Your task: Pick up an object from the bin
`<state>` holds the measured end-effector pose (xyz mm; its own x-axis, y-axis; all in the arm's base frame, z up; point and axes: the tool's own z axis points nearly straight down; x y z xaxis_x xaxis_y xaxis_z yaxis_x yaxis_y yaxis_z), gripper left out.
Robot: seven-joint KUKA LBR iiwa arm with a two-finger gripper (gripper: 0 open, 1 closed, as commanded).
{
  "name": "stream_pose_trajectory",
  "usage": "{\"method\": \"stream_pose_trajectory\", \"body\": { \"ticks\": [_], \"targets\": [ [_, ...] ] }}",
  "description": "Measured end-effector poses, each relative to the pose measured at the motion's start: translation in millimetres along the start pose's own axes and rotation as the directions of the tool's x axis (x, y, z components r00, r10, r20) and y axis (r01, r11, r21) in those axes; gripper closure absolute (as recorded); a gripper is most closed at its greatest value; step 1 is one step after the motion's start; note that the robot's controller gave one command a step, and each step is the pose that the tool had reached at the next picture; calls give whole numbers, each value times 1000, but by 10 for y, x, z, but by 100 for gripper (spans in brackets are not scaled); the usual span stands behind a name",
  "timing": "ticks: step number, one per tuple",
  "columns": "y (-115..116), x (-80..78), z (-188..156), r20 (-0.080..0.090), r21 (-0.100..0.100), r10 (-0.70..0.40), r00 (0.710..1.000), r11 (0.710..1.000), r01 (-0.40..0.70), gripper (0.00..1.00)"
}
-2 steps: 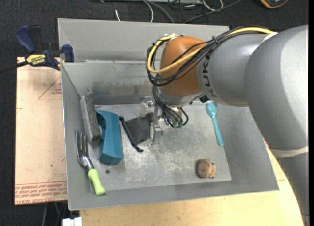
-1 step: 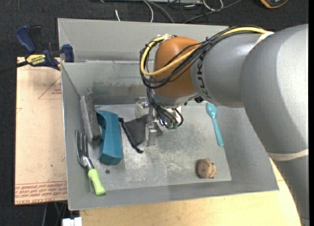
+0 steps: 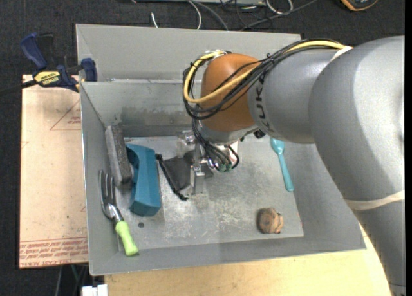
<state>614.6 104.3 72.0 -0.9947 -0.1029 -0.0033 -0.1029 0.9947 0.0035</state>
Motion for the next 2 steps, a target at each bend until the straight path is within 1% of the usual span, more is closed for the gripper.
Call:
{"method": "stream_pose_trajectory", "body": {
  "ticks": [1, 2],
  "targets": [
    [-36, -127, 13, 12, -1, 36, 999, 999, -36, 0],
    [-6, -49, 18, 4, -2, 12, 1000, 1000, -12, 100]
  ]
}}
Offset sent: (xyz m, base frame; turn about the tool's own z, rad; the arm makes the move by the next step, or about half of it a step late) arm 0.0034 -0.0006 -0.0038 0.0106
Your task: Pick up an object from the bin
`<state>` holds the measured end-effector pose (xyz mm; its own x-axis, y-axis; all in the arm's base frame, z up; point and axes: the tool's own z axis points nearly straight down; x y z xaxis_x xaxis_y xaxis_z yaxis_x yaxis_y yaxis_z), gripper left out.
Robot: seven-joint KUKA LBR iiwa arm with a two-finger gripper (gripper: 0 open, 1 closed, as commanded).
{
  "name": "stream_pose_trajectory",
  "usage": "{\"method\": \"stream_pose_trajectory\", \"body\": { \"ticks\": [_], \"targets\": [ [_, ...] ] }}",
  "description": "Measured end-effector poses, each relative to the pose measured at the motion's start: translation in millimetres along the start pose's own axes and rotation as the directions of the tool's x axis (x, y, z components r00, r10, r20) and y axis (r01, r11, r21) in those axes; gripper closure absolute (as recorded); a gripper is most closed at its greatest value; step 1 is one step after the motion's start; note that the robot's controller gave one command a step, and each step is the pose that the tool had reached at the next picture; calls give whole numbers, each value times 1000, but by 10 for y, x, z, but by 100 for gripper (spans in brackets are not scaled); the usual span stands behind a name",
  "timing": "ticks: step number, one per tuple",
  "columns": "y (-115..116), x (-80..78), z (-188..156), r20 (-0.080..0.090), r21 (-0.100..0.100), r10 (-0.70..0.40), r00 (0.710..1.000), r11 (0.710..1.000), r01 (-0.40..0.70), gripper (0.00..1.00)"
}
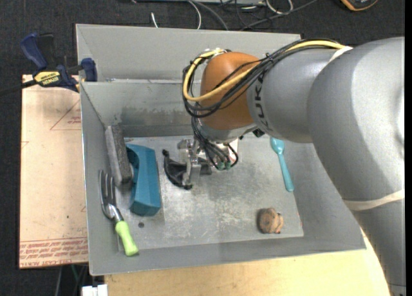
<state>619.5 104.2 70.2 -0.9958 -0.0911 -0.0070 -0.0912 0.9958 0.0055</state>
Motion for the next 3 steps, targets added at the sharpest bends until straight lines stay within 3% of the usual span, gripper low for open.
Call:
{"method": "stream_pose_trajectory", "body": {
  "ticks": [2, 3],
  "targets": [
    [1, 3, -147, 0, 0, 1, 1000, 1000, -1, 100],
    [3, 23, -464, -7, 0, 1, 1000, 1000, -1, 100]
  ]
}}
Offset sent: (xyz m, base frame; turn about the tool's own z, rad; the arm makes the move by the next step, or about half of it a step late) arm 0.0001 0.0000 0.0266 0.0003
